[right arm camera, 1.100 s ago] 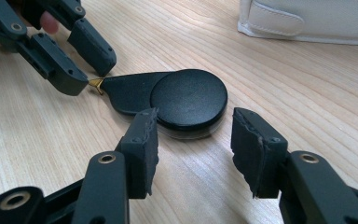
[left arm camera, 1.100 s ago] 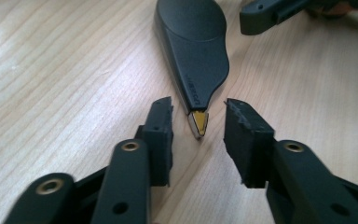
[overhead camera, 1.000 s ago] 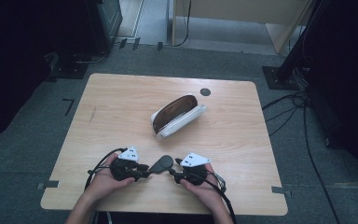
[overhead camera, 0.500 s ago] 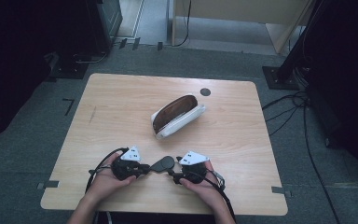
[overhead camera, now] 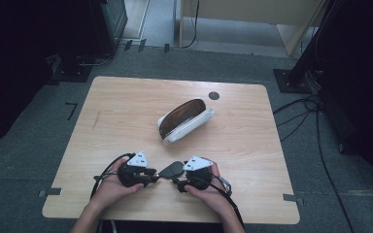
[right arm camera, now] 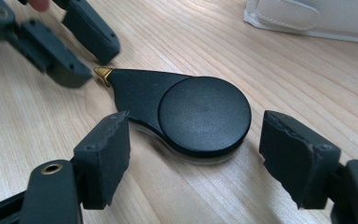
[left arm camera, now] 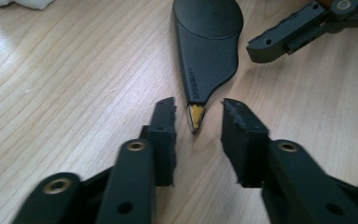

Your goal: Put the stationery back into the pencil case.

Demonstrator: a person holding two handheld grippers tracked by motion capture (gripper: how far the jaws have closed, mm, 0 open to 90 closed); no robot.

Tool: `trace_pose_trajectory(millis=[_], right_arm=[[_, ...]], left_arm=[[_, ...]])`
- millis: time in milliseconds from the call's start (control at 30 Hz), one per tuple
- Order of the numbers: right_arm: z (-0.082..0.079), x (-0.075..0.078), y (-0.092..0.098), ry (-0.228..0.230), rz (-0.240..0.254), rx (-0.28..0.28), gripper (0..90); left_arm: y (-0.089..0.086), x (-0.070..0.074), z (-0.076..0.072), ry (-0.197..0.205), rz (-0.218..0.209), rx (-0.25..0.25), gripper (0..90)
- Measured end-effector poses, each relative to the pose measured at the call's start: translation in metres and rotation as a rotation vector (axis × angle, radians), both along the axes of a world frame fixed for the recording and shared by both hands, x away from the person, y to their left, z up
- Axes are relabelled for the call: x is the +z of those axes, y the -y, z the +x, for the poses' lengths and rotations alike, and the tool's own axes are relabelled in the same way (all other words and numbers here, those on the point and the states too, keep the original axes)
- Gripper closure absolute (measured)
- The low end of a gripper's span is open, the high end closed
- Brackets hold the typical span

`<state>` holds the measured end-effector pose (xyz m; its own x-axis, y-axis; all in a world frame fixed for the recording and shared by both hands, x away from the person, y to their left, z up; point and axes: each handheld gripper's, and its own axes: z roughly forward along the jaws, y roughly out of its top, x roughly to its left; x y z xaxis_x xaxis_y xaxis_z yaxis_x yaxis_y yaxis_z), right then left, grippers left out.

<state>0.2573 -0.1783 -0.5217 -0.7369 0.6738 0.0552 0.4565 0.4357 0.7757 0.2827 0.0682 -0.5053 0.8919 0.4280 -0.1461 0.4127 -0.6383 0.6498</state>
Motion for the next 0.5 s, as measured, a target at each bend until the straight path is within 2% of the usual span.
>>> trace_pose_trajectory(millis=[133, 233, 367, 500], right_arm=[[-0.0004, -0.0001, -0.0008, 0.000, 0.000, 0.015, 31.2], [-0.0010, 0.0001, -0.0004, 0.004, 0.003, 0.025, 41.8], [-0.0009, 0.0004, 0.0014, 0.002, 0.008, 0.035, 45.7], [-0.0028, 0.0004, 0.0042, 0.000, 0.013, 0.035, 53.0]], left_arm=[[0.0093, -0.0014, -0.0004, 0.030, -0.001, 0.008, 60.2], [0.0109, -0.0023, 0.0004, 0.036, -0.010, 0.000, 62.4], [0.0095, -0.0030, 0.0010, 0.031, -0.019, -0.005, 63.2], [0.0106, -0.0043, -0.0007, 0.052, -0.024, -0.016, 59.9]])
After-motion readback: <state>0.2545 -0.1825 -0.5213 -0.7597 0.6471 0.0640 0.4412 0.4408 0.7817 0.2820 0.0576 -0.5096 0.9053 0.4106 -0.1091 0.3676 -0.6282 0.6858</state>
